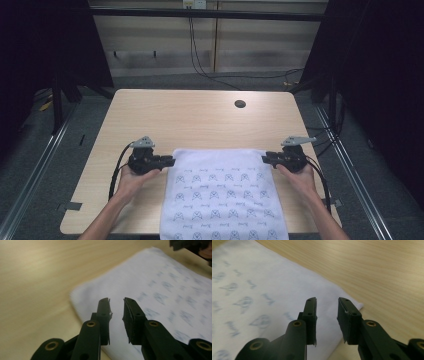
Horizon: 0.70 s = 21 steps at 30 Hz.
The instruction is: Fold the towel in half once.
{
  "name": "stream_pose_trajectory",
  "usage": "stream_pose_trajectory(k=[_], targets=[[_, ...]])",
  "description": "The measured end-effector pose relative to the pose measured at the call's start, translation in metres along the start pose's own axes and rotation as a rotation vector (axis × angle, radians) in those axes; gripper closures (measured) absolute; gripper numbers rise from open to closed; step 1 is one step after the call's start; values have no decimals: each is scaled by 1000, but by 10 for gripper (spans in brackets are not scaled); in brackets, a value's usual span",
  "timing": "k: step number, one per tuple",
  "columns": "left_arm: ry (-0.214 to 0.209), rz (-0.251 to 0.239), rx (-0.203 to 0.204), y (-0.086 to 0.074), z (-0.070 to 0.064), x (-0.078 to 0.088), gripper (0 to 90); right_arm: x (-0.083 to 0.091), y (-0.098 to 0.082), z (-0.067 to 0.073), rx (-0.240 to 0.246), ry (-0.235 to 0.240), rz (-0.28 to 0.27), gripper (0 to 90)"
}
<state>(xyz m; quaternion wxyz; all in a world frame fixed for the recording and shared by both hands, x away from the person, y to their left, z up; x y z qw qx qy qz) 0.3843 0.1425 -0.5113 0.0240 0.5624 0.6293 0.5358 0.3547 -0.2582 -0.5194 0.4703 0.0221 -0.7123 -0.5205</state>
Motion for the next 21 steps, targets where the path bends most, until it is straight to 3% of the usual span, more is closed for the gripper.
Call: stream_pose_trajectory(k=[1, 5, 8, 10, 14, 17, 20, 21], targets=[[19, -6, 18, 7, 10, -9, 738, -11, 2, -10, 10, -17, 16, 669], [16, -6, 46, 9, 19, -17, 706, -23, 4, -18, 8, -34, 27, 630], [28, 29, 28, 3, 21, -18, 685, -34, 2, -22, 24, -44, 46, 584], [30, 26, 33, 1, 21, -17, 660, -37, 0, -22, 13, -33, 46, 580], [62, 43, 12, -7, 21, -13, 605, -40, -1, -24, 16, -60, 47, 554], [83, 66, 9, -13, 22, -15, 553, -41, -3, -19, 17, -49, 47, 583], [72, 57, 0, -11, 21, -18, 505, -39, -4, -17, 11, -48, 68, 706], [74, 56, -2, -9, 22, -19, 499, -36, -6, -16, -4, -31, 67, 794]])
Point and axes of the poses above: each handheld gripper's, and its own axes: x roughly backward along the jaws, y roughly out of its top, z roughly to its left, the point moved 6 cm from there along -x, roughly forward along the jaws, and after that the axes turned 12 degrees about x, right-handed, at the moved point
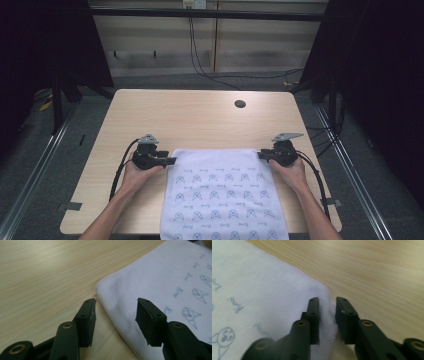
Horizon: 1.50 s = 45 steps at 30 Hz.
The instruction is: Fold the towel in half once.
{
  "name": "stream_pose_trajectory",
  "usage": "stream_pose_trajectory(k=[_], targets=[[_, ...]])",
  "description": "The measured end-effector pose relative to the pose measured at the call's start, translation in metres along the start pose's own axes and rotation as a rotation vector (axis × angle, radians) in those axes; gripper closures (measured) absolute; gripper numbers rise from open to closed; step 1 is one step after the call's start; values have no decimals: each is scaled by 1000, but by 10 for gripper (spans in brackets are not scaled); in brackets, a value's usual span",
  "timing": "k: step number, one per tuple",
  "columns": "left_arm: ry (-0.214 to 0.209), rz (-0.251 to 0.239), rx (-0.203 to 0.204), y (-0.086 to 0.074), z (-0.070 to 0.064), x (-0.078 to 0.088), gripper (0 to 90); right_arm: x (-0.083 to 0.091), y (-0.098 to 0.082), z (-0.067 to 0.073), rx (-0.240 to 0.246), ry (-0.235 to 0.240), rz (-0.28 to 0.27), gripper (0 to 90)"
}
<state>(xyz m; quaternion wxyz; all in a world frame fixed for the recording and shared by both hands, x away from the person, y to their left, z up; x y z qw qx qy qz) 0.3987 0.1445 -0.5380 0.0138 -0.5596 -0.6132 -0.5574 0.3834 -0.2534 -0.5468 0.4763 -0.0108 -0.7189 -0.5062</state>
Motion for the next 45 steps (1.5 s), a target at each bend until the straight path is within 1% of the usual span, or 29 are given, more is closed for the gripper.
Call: stream_pose_trajectory(k=[1, 2, 5, 8, 10, 11, 12, 15, 16, 18, 19, 20, 21, 22, 24, 25, 26, 27, 29, 31, 33, 34, 35, 38, 39, 41, 43, 44, 45], targets=[[1, -1, 2, 1, 1, -2, 499, 0, 0, 0, 0, 0, 0, 794], [5, 1, 2, 2, 2, -7, 495, 2, -2, 1, 2, 19, -2, 845], [12, 4, 15, 3, 5, -11, 502, 3, -3, 2, -10, 36, -9, 860], [4, 11, 18, 6, 3, -15, 528, 3, -3, 4, -24, 53, -19, 866], [-30, 29, 5, 6, -1, -18, 617, 4, -3, 6, -29, 66, -14, 870], [-12, 31, -11, 6, -2, -19, 680, 4, -2, 6, -28, 73, -22, 870], [-37, 34, -7, 5, -4, -20, 822, 7, 1, 7, -28, 81, -34, 871], [-52, 28, -6, 7, -5, -17, 866, 11, 4, 8, -44, 95, -58, 871], [-67, 15, 7, 9, -6, -14, 867, 13, 6, 7, -47, 96, -67, 872], [-92, -15, 12, 13, -8, -5, 867, 19, 10, 5, -57, 88, -85, 872], [-92, -15, 12, 13, -8, -5, 868, 19, 10, 5, -57, 88, -85, 872], [-102, -27, 9, 15, -11, -1, 869, 26, 15, 3, -40, 64, -83, 874], [-107, -38, 3, 17, -13, 4, 870, 31, 18, 2, -57, 69, -110, 874], [-118, -53, 0, 19, -16, 8, 870, 31, 18, 2, -57, 69, -110, 874], [-133, -86, 6, 24, -19, 18, 871, 40, 24, 0, -64, 73, -139, 875], [-135, -100, 5, 26, -19, 21, 871, 46, 28, 0, -71, 83, -168, 875], [-144, -116, -1, 28, -18, 25, 871, 53, 36, -2, -84, 98, -215, 875], [-153, -128, 0, 31, -18, 28, 871, 53, 36, -2, -84, 98, -215, 875], [-147, -146, 7, 38, -16, 32, 873, 59, 46, -3, -103, 126, -267, 874], [-145, -162, 9, 45, -18, 34, 874, 61, 55, -4, -102, 120, -282, 874], [-133, -164, -5, 52, -19, 34, 875, 63, 67, -6, -103, 123, -294, 874], [-125, -182, -6, 61, -19, 37, 876, 67, 79, -9, -93, 111, -295, 875], [-125, -182, -6, 61, -19, 37, 876, 67, 79, -9, -93, 111, -295, 875], [-114, -230, -1, 81, -15, 45, 876, 75, 96, -19, -76, 80, -298, 875], [-110, -233, 4, 85, -15, 46, 876, 80, 103, -25, -70, 61, -304, 875], [-108, -250, 10, 96, -15, 48, 876, 87, 112, -33, -77, 51, -324, 875], [-103, -259, -3, 108, -18, 49, 877, 91, 121, -41, -75, 31, -330, 875], [-95, -273, -15, 121, -21, 52, 878, 95, 128, -48, -74, 15, -325, 876], [-95, -273, -15, 121, -21, 52, 878, 95, 128, -48, -74, 15, -325, 876]])
Point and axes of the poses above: each handheld gripper's, and its own axes: x roughly backward along the jaws, y roughly out of its top, z roughly to its left, the point moved 6 cm from there along -x, roughly forward along the jaws, and after that the axes turned 12 degrees about x, right-handed, at the moved point
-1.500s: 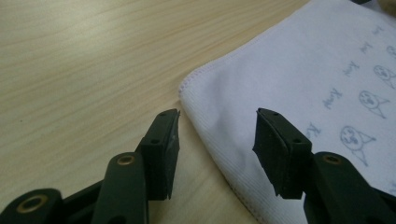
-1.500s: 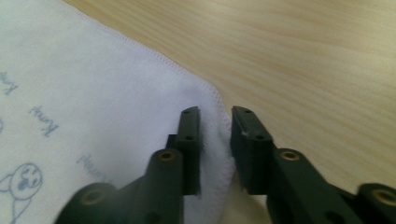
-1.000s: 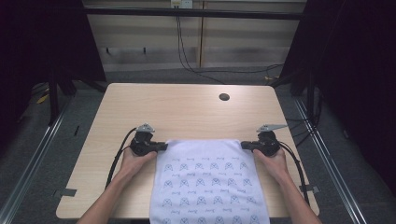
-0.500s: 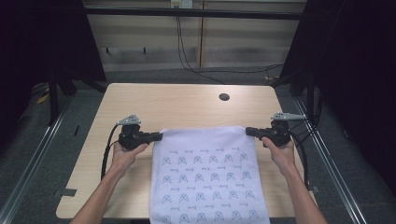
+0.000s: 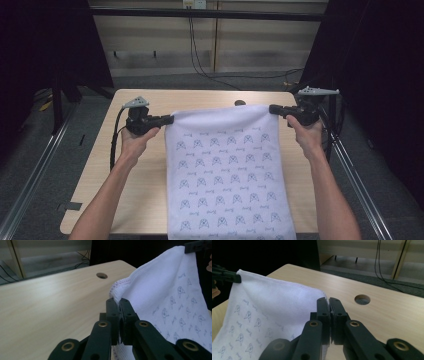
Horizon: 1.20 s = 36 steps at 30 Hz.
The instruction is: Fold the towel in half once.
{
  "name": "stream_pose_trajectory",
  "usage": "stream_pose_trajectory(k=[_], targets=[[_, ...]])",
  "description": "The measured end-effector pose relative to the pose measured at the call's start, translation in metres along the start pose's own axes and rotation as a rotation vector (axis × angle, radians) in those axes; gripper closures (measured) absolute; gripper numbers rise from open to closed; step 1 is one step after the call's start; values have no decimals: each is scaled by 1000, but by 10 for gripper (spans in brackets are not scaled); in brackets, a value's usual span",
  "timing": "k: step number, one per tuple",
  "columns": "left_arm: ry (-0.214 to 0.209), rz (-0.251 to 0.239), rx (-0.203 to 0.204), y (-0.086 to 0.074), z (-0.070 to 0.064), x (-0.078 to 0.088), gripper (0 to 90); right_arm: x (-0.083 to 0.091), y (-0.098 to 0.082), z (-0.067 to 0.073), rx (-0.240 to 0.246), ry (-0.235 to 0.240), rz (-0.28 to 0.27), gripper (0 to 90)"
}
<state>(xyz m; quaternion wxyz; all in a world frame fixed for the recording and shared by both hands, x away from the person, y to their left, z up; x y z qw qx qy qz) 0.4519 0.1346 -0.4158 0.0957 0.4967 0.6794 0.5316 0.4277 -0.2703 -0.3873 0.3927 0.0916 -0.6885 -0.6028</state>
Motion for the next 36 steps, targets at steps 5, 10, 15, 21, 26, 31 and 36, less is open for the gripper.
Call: stream_pose_trajectory(k=[5, 10, 15, 21, 26, 31, 36], targets=[[-11, -74, -38, 47, -15, 4, 879, 10, 39, -22, 16, -70, -26, 879], [-23, -119, -84, 73, -38, 14, 879, 27, 61, -24, 17, -77, -93, 880], [-32, -87, -89, 38, -47, 19, 880, 39, 18, -3, 44, -26, -39, 881], [-92, -42, -42, -24, -59, 36, 880, 55, -22, 25, 57, 49, 0, 881], [-113, 25, -72, -75, -81, 53, 879, 85, -59, 61, 67, 112, 14, 882], [-164, 141, 11, -135, -93, 53, 879, 102, -107, 92, 52, 150, 108, 882], [-154, 312, 39, -182, -91, 51, 878, 95, -167, 118, 8, 203, 290, 882]])
Point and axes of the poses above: each handheld gripper's, and its own axes: x roughly backward along the jaws, y roughly out of its top, z roughly to its left, the point moved 6 cm from there along -x, roughly forward along the jaws, and after that the axes turned 12 degrees about x, right-handed, at the moved point
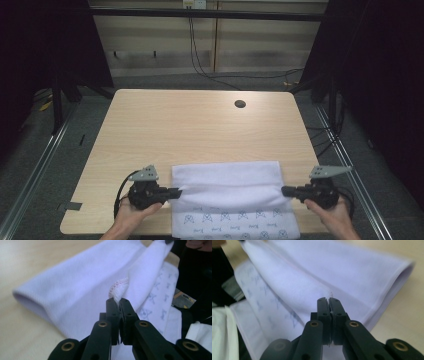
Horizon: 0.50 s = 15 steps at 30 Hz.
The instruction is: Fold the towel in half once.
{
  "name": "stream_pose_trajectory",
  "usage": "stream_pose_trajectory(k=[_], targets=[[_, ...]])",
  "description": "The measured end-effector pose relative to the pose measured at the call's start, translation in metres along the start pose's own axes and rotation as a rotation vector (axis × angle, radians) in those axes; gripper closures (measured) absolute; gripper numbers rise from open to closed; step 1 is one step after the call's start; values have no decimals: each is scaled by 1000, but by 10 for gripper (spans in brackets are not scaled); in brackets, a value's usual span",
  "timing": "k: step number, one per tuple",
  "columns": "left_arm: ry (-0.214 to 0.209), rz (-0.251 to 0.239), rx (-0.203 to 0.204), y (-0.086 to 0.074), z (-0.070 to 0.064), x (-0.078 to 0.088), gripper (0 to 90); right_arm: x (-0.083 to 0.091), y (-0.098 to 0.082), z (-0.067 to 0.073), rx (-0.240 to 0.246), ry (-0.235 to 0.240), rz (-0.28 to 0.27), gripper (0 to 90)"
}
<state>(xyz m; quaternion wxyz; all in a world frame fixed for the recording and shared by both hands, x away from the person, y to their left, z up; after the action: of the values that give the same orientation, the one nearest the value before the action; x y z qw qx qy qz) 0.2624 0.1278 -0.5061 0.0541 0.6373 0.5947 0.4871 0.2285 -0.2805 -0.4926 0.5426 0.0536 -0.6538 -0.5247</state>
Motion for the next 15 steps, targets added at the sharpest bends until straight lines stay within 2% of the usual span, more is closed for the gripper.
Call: stream_pose_trajectory(k=[1, 2, 5, 6, 7, 8, 9, 10, 15], targets=[[-15, 24, 40, -6, 1, -3, 878, -10, -17, 6, -5, 5, 71, 882], [-4, 51, 37, -11, 2, -7, 878, -10, -17, 6, -5, 5, 71, 882], [25, 116, -4, -20, 1, -20, 878, -19, -31, 3, -37, 12, 88, 882], [51, 135, -35, -20, 3, -25, 879, -21, -33, 2, -37, 13, 96, 882], [74, 140, -52, -17, 7, -28, 880, -22, -33, 2, -41, 17, 102, 882], [64, 135, -36, -15, 10, -30, 880, -23, -32, -1, -29, 3, 111, 882], [56, 132, -16, -12, 14, -31, 881, -25, -31, -3, -37, -3, 117, 882], [58, 130, -12, -11, 16, -31, 881, -28, -31, -7, -28, -26, 134, 882], [67, 115, -22, -6, 23, -33, 883, -33, -28, -13, -47, -22, 128, 882]])
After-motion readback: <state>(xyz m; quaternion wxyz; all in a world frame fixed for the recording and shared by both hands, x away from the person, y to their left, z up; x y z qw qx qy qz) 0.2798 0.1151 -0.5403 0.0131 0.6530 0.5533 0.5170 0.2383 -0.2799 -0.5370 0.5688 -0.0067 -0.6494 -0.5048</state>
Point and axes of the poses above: each handheld gripper's, and its own axes: x roughly backward along the jaws, y roughly out of its top, z roughly to its left, the point moved 6 cm from there along -x, roughly forward along the jaws, and after that the axes turned 12 degrees about x, right-handed, at the moved point
